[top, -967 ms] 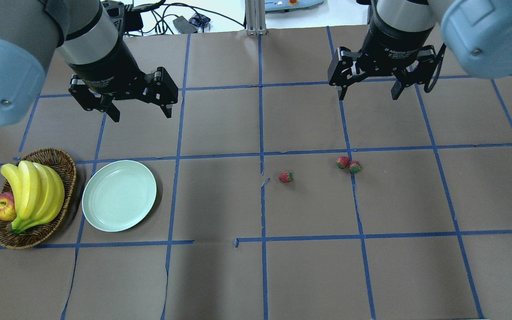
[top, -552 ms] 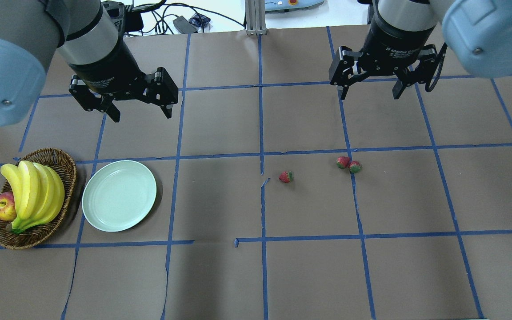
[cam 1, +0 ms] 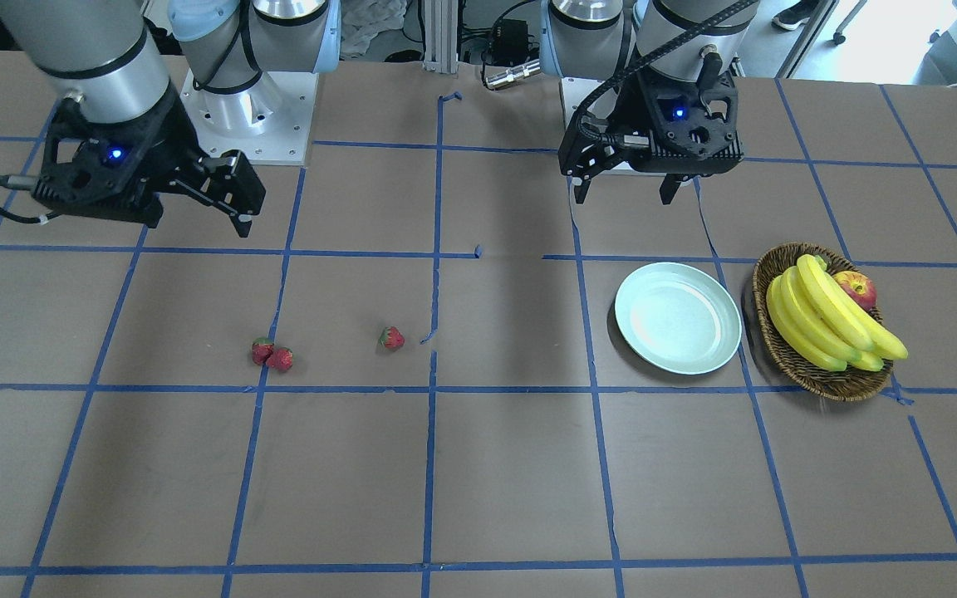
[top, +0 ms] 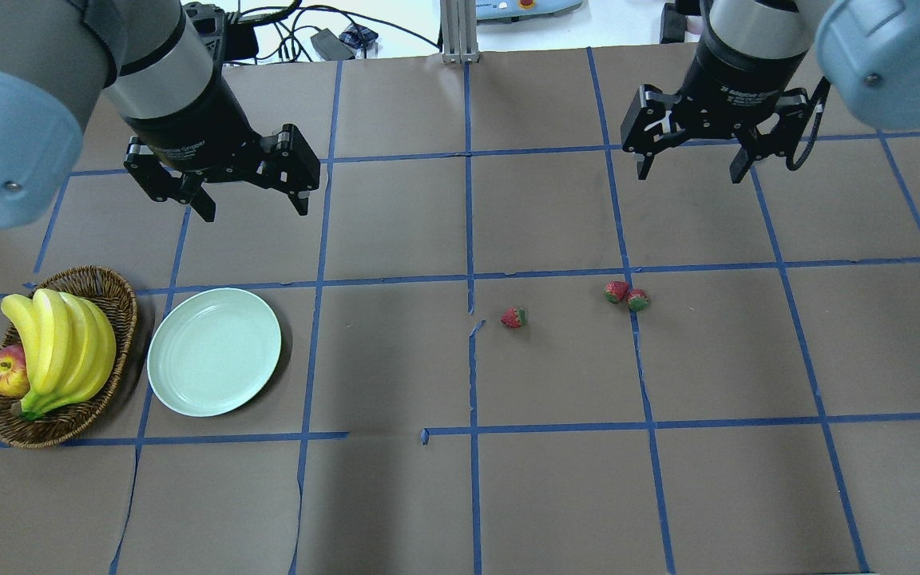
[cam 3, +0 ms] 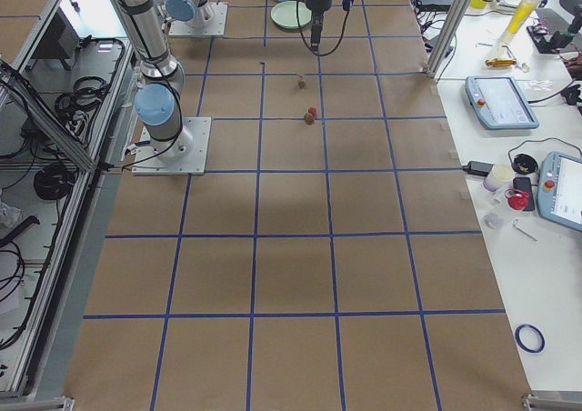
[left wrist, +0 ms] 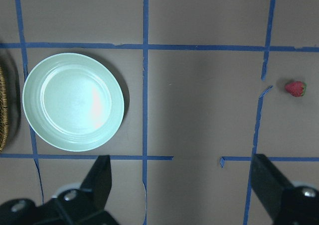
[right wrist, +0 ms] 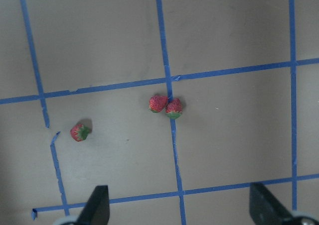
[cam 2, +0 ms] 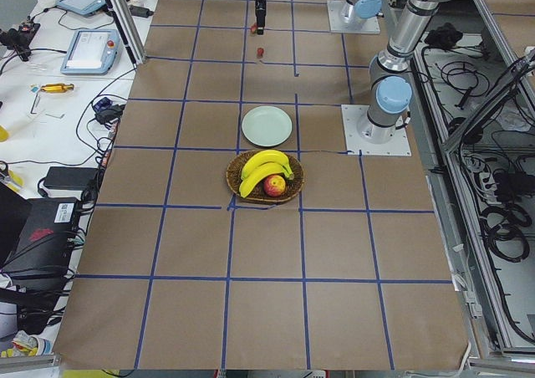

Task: Collect all strawberries into plate
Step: 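Reach the right gripper down and grasp a strawberry from the pair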

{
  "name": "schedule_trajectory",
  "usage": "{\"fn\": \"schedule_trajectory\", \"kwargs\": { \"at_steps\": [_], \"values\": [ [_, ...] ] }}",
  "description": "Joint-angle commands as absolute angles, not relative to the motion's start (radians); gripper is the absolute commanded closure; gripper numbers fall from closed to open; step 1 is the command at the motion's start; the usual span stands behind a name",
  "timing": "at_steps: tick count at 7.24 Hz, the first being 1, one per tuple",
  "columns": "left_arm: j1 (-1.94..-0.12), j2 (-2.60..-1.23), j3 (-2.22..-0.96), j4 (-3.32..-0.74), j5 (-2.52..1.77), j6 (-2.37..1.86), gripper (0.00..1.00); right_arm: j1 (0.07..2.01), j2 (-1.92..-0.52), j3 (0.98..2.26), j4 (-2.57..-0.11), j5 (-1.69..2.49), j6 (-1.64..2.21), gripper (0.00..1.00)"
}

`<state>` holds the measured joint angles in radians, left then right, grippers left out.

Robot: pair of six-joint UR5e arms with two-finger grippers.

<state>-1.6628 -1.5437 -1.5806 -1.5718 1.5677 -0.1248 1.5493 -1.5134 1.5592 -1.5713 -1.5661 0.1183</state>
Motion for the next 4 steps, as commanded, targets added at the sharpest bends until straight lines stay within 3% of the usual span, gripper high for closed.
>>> {"fn": "schedule_trajectory", "kwargs": {
  "at_steps": [1,4],
  "values": [
    [-1.663,-1.546,-1.583,-1.572,1.566,-0.126,0.00,1.486,-1.447,1.720,-1.752,-1.562,0.109,0.00],
    [-1.663,-1.546,-1.589,-1.572,1.566,-0.127,0.00,1.486,-1.424,2.043,-2.202,-1.562,0.434,0.00]
  ]
}}
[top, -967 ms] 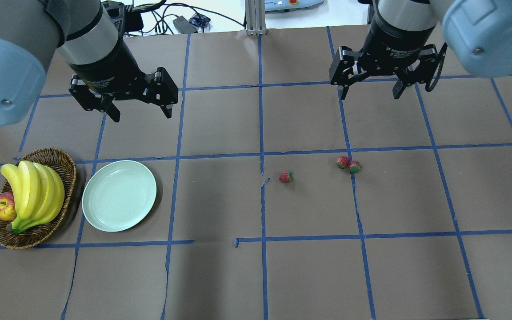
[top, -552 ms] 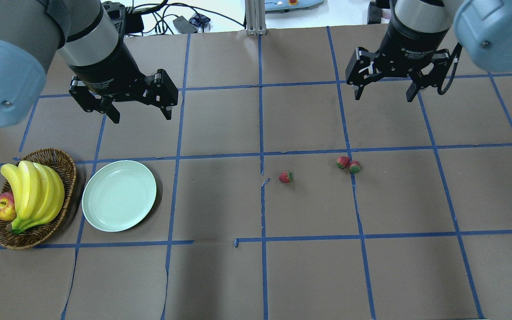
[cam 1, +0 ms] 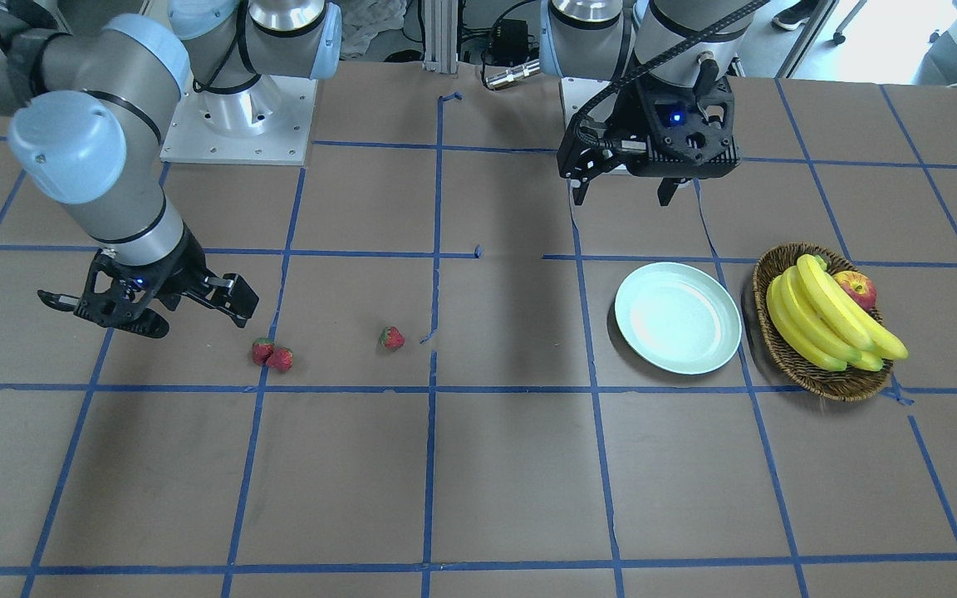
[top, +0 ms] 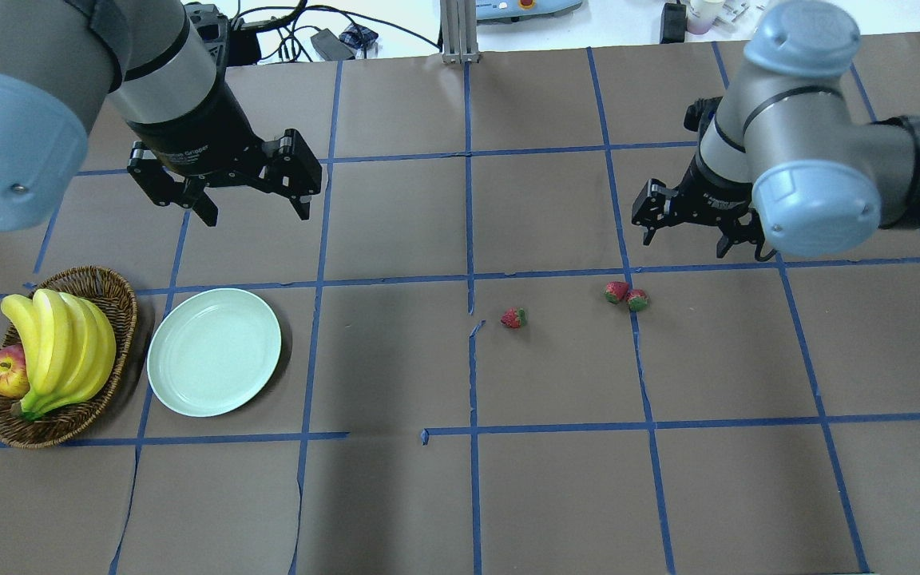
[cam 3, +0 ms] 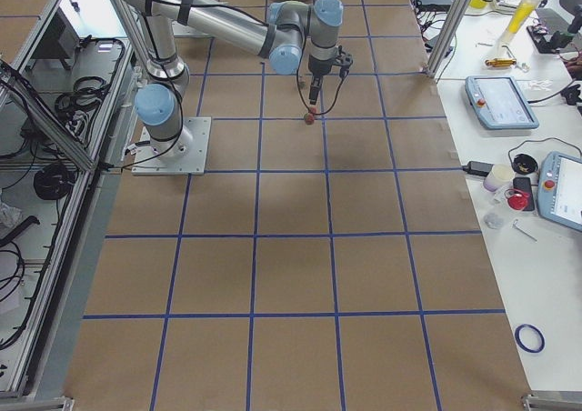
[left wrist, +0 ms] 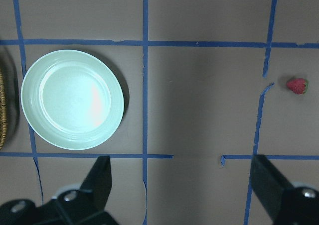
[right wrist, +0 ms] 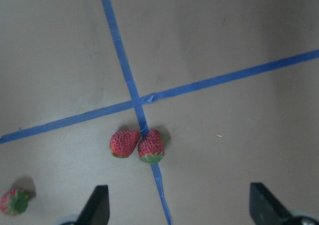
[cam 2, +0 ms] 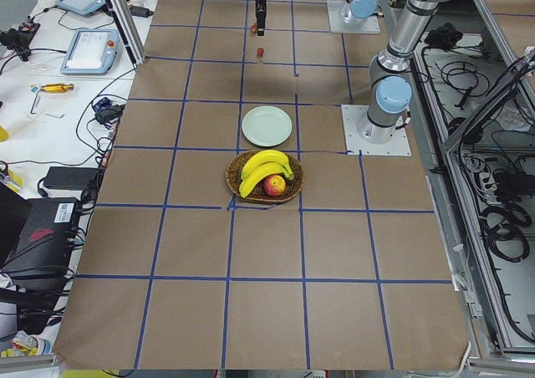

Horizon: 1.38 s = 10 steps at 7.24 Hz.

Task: Collect all strawberries into plate
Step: 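Reach the right gripper down and grasp a strawberry from the pair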

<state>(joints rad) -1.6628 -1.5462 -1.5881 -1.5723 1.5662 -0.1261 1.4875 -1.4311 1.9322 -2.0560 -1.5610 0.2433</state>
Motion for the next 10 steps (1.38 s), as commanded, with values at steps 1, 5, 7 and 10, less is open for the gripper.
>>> {"fn": "schedule_trajectory", "kwargs": {
  "at_steps": [1,5,7,10],
  "values": [
    [-1.663,-1.546,-1.589,-1.572,1.566,-0.127,0.00,1.488,-1.407,2.068,-2.229,-1.549,0.641,0.00],
    [-1.663,-1.546,-1.591,-1.574,1.565,-0.129,0.00,1.489,-1.309,2.080,-2.318,-1.508,1.164,0.00],
    [-1.663,-1.546,-1.591,-1.572,1.565,-0.129,0.00,1.489,-1.299,2.126,-2.331,-1.496,1.183,0.00],
    [-1.663,-1.546,-1.592,-1.572,1.563,-0.130,0.00,1.489,-1.282,2.126,-2.396,-1.497,1.219,0.71]
  ]
}}
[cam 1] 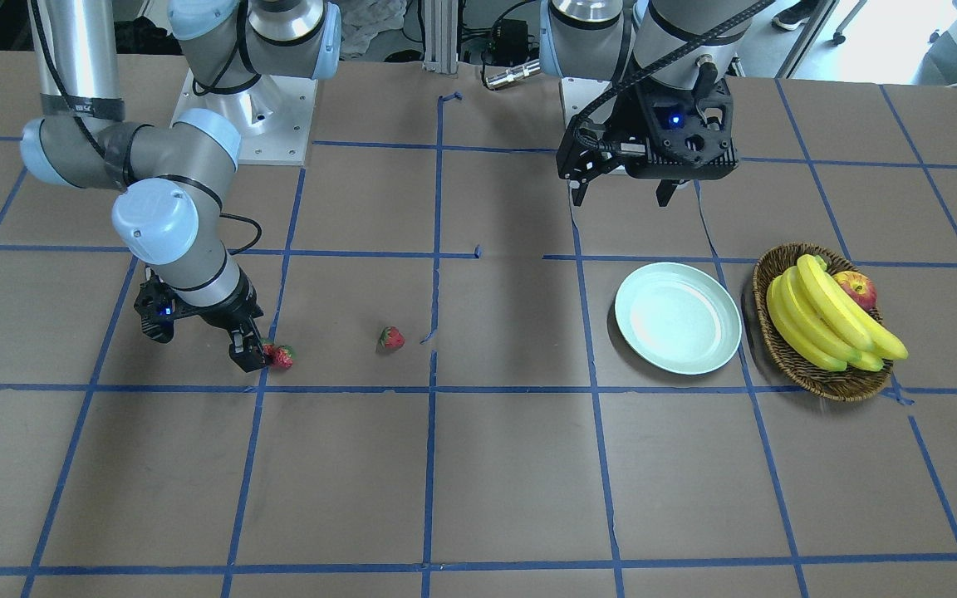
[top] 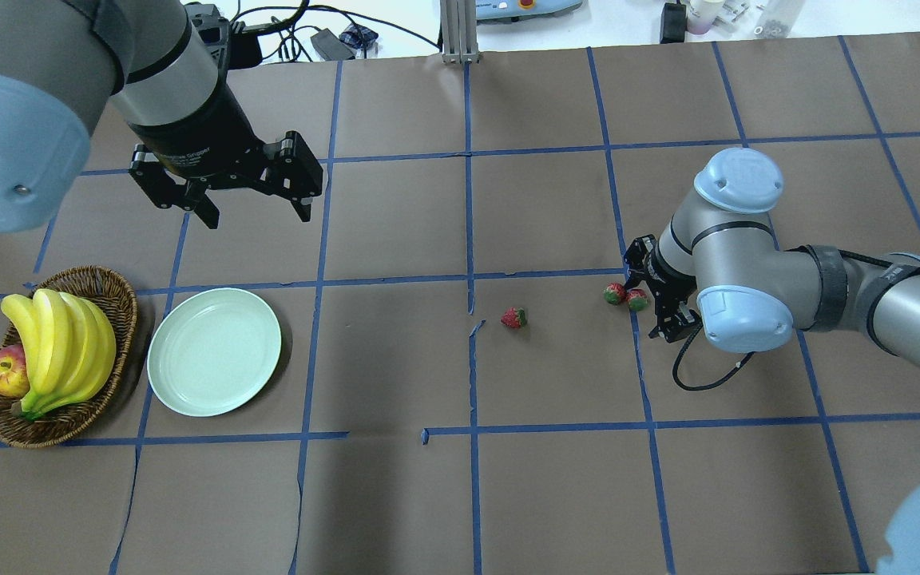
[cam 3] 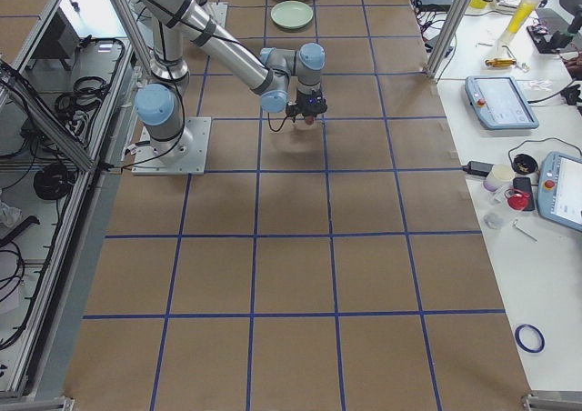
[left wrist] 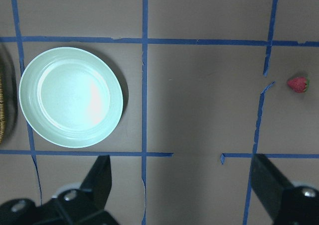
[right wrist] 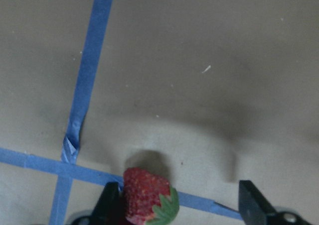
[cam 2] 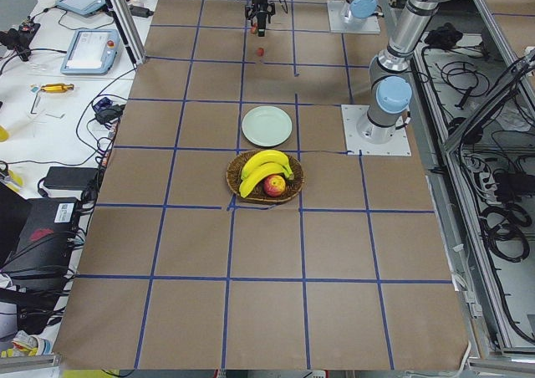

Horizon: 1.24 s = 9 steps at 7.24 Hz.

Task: Collect all strawberries into plate
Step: 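Carry the strawberry toward the plate and release it mid-table with the right gripper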

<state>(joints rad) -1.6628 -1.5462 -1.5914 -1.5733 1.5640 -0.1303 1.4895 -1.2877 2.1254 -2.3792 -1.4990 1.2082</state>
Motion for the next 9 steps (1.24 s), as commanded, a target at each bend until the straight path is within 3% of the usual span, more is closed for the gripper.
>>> {"fn": "schedule_trajectory", "kwargs": {
  "at_steps": [1,3,5,6,9],
  "values": [
    [-1.663,-1.546,-1.592,-1.574,1.563,-0.130,0.00,1.489,-1.279,2.128,-2.402,-1.497,1.220,0.95],
    [-1.663,-1.546,-1.592,-1.574,1.563,-0.132,0.00,1.489,-1.292,2.091,-2.386,-1.500,1.209,1.00],
    [-1.663,-1.548,-1.592,-1.574,1.563,-0.133,0.00,1.563,-1.313,1.871,-2.136,-1.508,1.099,1.00],
    [-1.663,-1.548,-1.592,-1.574,1.563,-0.133,0.00,1.680,-1.319,1.771,-2.035,-1.519,0.972,1.00],
    [-1.663,-1.545,-1.591,-1.572,1.565,-0.132,0.00,2.094,-1.281,1.740,-2.032,-1.568,0.965,1.00]
  ]
}}
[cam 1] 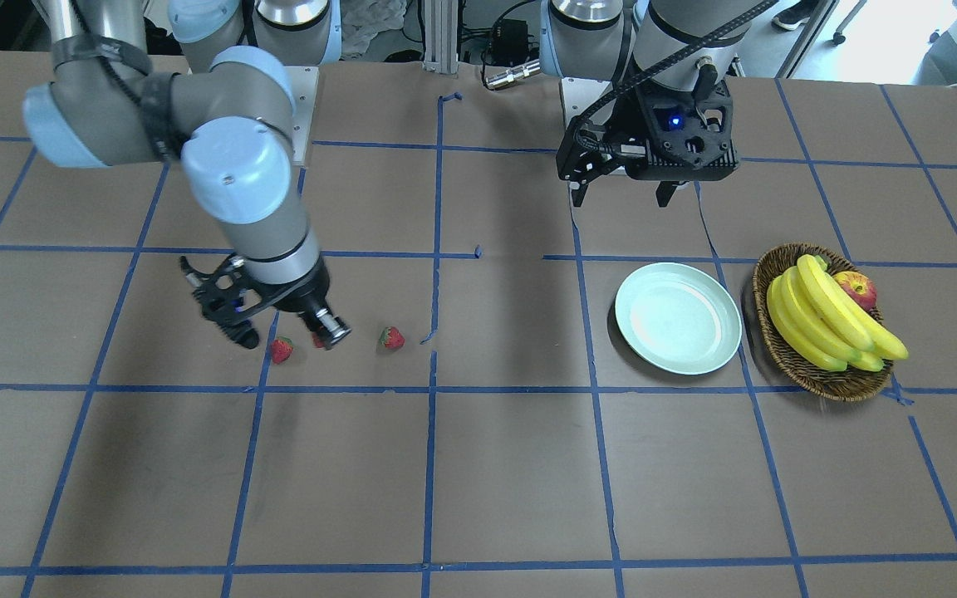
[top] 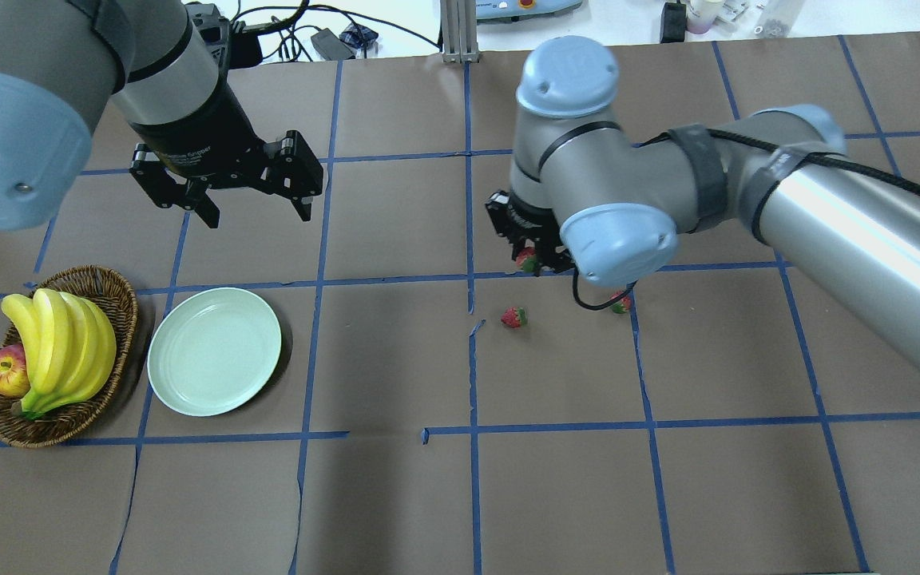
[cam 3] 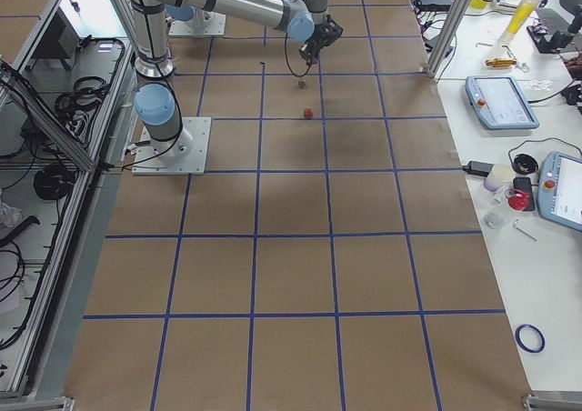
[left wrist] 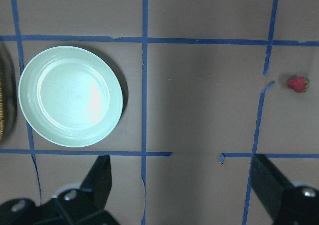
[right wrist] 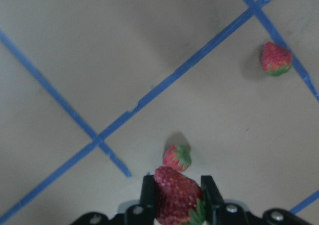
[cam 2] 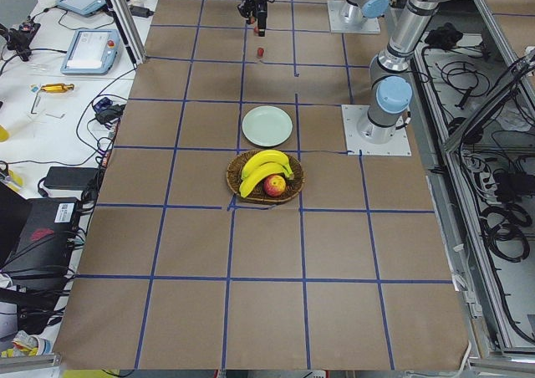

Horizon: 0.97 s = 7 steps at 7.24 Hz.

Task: Collect all strawberries into plate
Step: 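Carry the strawberry toward the plate and release it mid-table with the right gripper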

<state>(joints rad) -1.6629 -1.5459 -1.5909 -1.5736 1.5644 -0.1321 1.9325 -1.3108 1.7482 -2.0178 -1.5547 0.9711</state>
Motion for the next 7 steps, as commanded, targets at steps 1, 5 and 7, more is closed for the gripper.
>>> {"fn": "schedule_trajectory", "kwargs": {
  "at_steps": [1,5,7],
  "values": [
    [-1.663,-1.545,-1.591,-1.572,1.565,-0.132,0.00,2.167,-1.202,1.744,-2.133,-1.563,0.965,1.00],
    [-1.663,-1.543,-1.592,-1.574,1.565,-0.130,0.00,2.200,-1.091,1.744,-2.223,-1.568,0.936,0.01],
    [-1.663,-1.543,-1.592,-1.574,1.565,-0.129,0.00,2.174,-1.142,1.744,-2.191,-1.572,0.879,0.00]
  ]
}}
